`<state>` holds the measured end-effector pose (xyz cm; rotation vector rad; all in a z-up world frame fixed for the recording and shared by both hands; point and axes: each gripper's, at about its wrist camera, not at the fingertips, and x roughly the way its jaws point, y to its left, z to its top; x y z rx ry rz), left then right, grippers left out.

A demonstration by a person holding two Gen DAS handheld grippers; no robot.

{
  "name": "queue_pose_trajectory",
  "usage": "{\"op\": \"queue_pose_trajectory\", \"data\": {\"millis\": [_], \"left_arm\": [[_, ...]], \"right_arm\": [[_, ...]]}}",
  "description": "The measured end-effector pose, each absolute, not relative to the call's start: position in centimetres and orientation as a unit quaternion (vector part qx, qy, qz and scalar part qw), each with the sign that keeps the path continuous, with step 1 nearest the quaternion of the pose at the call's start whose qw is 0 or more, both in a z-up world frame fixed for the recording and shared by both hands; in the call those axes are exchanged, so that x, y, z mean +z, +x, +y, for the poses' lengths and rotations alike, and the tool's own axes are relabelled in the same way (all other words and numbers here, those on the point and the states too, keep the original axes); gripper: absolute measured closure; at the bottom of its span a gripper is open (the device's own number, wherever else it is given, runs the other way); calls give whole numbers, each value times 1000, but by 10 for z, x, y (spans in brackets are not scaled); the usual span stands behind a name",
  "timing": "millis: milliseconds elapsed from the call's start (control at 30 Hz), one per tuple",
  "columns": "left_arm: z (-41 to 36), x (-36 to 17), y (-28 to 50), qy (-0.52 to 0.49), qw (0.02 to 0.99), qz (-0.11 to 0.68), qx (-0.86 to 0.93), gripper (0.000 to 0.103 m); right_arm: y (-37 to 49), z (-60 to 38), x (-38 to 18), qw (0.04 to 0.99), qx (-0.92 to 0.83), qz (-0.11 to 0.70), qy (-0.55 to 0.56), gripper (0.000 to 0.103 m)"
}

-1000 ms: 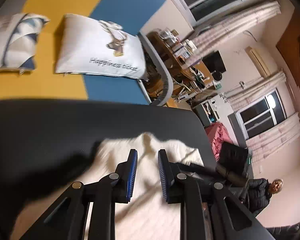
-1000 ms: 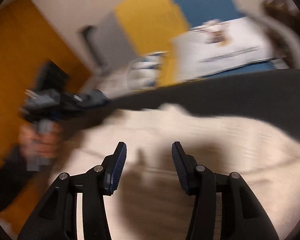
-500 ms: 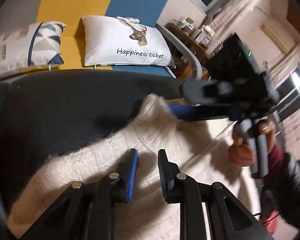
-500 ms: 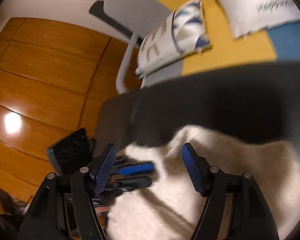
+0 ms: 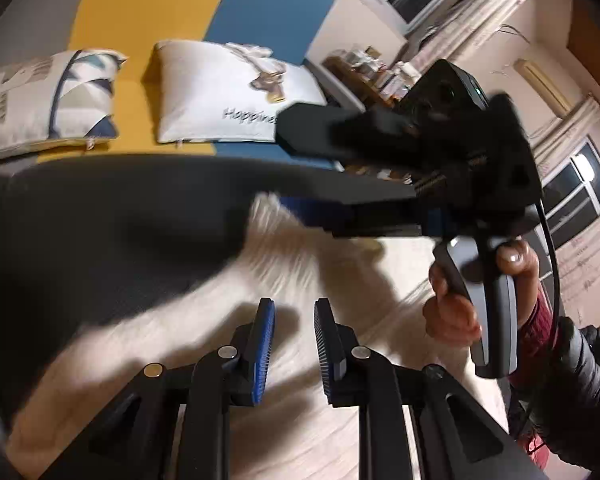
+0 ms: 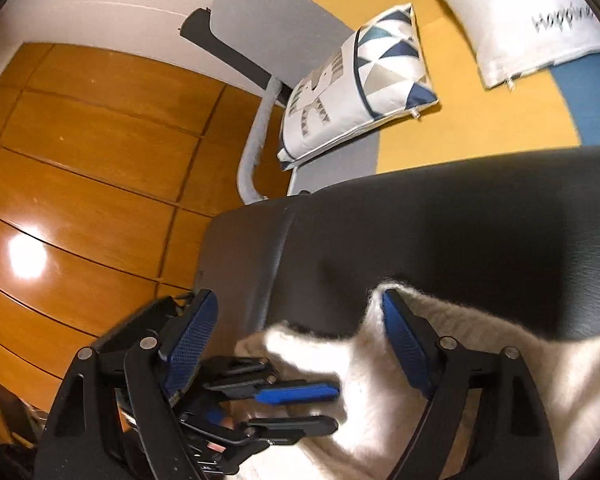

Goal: Fold clothes

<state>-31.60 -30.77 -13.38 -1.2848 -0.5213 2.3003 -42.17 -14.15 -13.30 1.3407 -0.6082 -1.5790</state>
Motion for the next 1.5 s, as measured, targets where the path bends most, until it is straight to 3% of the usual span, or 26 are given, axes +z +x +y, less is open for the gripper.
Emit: {"op": "queue_pose_trajectory", "data": {"millis": [133, 300, 367, 400, 433, 533, 600, 700, 767, 833, 933, 1100, 1300, 1400, 1467, 1500], "left_arm": [[-300, -140, -324, -486, 201, -180, 831, 84], [-314, -148, -326, -481, 187, -260, 816, 84], [-313, -149, -325, -481, 173, -250, 822, 91], [-313, -150, -324, -481, 166, -249, 824, 99], [-316, -152, -324, -481, 163, -257, 822, 99], [-323, -157, -326, -480, 163, -288, 813, 99], [-326, -151, -322, -472, 158, -298, 814, 84], [-320, -136, -312, -443, 161, -269, 840, 81], [-315, -139, -313, -452, 148, -247, 844, 81], [-314, -146, -316, -457, 138, -239, 846, 85], [-322, -152, -316, -446, 135, -264, 844, 88], [-320, -126, -283, -424, 134, -268, 855, 82], [-303, -122, -209, -402, 116, -236, 877, 81], [-316, -150, -201, -418, 85, -262, 866, 85], [-325, -148, -199, -414, 86, -298, 856, 89], [-326, -142, -198, -415, 82, -311, 851, 83]], "right_arm": [[-417, -114, -121, 464, -659, -246, 539, 18], [-391, -76, -112, 475, -655, -211, 549, 18], [-382, -67, -121, 447, -669, -174, 568, 18], [-383, -60, -131, 413, -687, -159, 577, 20], [-386, -49, -139, 394, -695, -176, 575, 36], [-393, -17, -148, 376, -694, -266, 553, 45], [-391, -7, -150, 378, -694, -286, 542, 45], [-379, -1, -136, 379, -711, -273, 526, 43], [-373, 7, -126, 387, -721, -276, 505, 38], [-377, 16, -128, 370, -727, -290, 501, 27], [-388, 26, -145, 326, -729, -306, 518, 35], [-361, 57, -119, 315, -739, -317, 505, 35], [-265, 117, -97, 326, -737, -342, 483, 24], [-242, 135, -111, 260, -756, -332, 501, 24], [-236, 151, -127, 246, -749, -379, 484, 32], [-234, 159, -129, 238, -746, -406, 471, 37]]}}
